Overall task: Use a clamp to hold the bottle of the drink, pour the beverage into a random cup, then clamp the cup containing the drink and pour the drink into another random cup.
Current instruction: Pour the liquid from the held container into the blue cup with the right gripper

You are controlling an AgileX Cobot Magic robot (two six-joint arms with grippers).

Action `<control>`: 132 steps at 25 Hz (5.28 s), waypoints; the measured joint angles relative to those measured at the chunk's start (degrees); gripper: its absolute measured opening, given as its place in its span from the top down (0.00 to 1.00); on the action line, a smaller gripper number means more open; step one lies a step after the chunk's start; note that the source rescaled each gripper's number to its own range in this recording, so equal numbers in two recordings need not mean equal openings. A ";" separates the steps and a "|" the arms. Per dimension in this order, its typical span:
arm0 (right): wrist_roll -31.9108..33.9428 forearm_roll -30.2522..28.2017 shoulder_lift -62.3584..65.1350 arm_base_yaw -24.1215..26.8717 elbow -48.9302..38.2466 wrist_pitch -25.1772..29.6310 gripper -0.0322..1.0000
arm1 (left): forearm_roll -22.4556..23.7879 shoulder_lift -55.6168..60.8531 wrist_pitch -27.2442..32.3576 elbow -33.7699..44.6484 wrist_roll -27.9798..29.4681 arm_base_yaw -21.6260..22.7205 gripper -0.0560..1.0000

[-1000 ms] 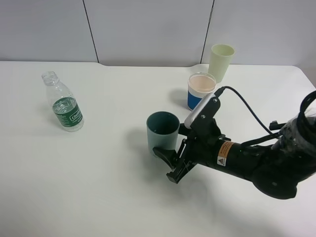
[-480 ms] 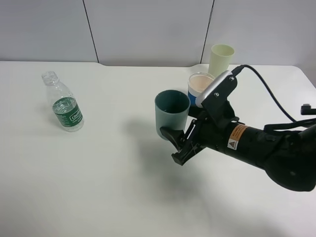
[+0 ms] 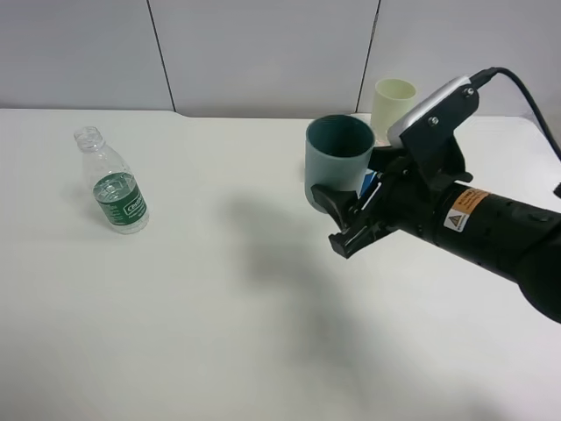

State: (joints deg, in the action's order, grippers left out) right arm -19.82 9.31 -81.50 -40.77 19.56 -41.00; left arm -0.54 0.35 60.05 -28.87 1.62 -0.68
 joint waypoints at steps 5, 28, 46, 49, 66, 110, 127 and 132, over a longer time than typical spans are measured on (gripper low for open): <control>0.07 0.54 2.11 4.84 0.63 2.18 0.94 | 0.00 0.00 0.00 0.00 0.00 0.00 0.00; 32.22 -43.80 2.46 22.37 23.13 39.09 0.95 | 0.00 0.00 0.00 0.00 0.00 0.00 0.00; 47.14 -69.76 2.41 22.83 26.68 52.62 0.95 | 0.00 0.00 0.00 0.00 -0.04 0.00 0.00; 48.04 -71.84 2.41 22.83 26.68 52.62 0.95 | 0.00 0.00 0.00 0.00 -0.04 0.00 0.00; 62.01 -88.73 -2.74 20.88 27.40 56.32 0.95 | 0.00 0.00 0.00 0.00 -0.04 0.00 0.00; 51.22 -98.42 -9.94 15.88 32.54 66.21 0.95 | 0.00 0.00 0.00 0.00 -0.04 0.00 0.00; 43.65 -99.95 -9.94 15.88 32.54 66.32 0.95 | 0.00 0.00 0.16 0.00 -0.04 0.00 0.00; 41.61 -100.65 -9.94 15.88 32.54 66.32 0.95 | 0.00 0.00 0.16 0.00 -0.04 0.00 0.00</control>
State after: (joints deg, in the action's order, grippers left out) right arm 21.79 -91.33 -91.44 -24.89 52.10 25.33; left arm -0.54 0.35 60.21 -28.87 1.58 -0.68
